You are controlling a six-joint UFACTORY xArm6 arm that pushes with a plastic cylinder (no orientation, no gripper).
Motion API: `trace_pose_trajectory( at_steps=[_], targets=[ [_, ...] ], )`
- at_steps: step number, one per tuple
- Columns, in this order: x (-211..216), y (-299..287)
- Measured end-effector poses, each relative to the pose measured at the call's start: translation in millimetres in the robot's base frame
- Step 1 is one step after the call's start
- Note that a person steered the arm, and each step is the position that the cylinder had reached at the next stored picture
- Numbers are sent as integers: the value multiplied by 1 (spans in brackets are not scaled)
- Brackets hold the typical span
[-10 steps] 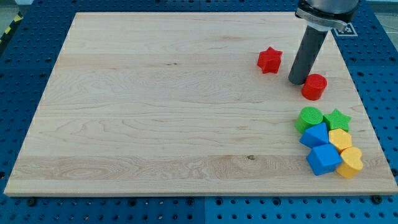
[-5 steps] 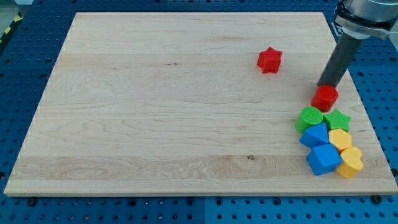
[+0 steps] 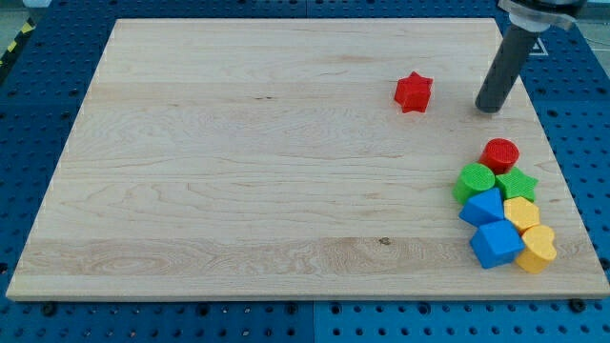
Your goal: Move red star near to the group of blocks
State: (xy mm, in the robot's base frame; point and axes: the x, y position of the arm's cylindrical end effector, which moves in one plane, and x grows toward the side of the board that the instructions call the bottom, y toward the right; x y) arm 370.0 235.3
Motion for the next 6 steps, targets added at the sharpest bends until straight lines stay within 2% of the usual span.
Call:
trace_pose_trajectory(
  at_steps=[2, 4, 5, 6],
  targets=[
    [-14, 0],
    [-75, -19],
    [-75, -60],
    [-55, -70]
  ],
)
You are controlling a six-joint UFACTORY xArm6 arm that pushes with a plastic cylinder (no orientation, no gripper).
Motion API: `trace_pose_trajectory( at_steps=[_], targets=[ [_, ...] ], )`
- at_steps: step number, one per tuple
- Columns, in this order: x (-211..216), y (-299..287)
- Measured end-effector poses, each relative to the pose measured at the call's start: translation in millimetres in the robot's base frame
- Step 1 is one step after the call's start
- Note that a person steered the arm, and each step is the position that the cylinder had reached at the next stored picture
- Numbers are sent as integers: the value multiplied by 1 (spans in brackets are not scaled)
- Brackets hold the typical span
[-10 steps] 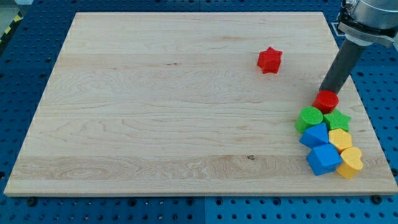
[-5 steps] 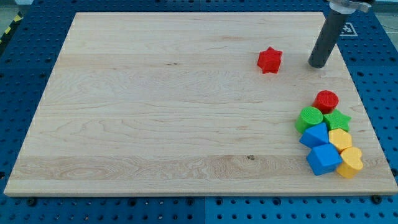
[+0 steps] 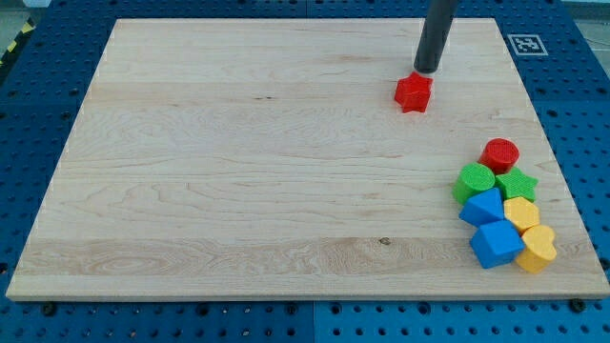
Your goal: Move red star near to the group of blocks
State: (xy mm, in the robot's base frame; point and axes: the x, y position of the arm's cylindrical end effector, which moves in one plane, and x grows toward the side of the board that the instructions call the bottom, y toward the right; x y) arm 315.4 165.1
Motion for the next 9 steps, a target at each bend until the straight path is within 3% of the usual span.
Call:
trace_pose_trajectory(
  at_steps=[2, 4, 7, 9],
  targets=[
    [31, -7],
    [10, -48],
    [59, -56],
    [25, -50]
  ],
)
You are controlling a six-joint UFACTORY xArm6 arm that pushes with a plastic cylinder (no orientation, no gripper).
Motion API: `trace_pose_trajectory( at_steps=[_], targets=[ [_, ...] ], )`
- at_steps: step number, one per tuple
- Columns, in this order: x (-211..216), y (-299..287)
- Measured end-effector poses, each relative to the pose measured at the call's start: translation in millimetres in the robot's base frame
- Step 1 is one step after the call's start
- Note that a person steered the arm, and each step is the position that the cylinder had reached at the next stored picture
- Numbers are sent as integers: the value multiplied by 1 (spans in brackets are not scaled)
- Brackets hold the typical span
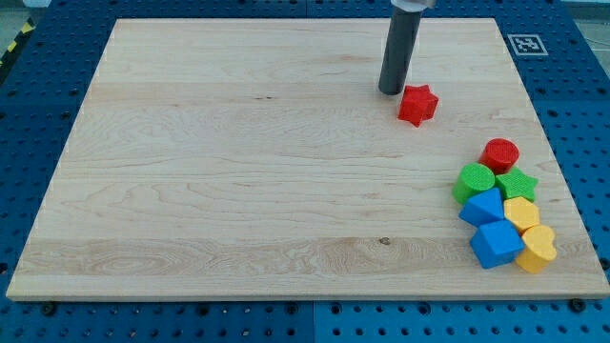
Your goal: Move red star near to the group of blocks
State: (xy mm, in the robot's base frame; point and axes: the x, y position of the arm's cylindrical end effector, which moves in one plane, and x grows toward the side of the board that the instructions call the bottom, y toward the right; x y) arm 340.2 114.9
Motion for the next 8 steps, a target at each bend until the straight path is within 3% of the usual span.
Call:
trace_pose_trajectory(
  at_steps=[4, 6, 8],
  targets=[
    [46, 51],
    [35, 15],
    [63, 12]
  ],
)
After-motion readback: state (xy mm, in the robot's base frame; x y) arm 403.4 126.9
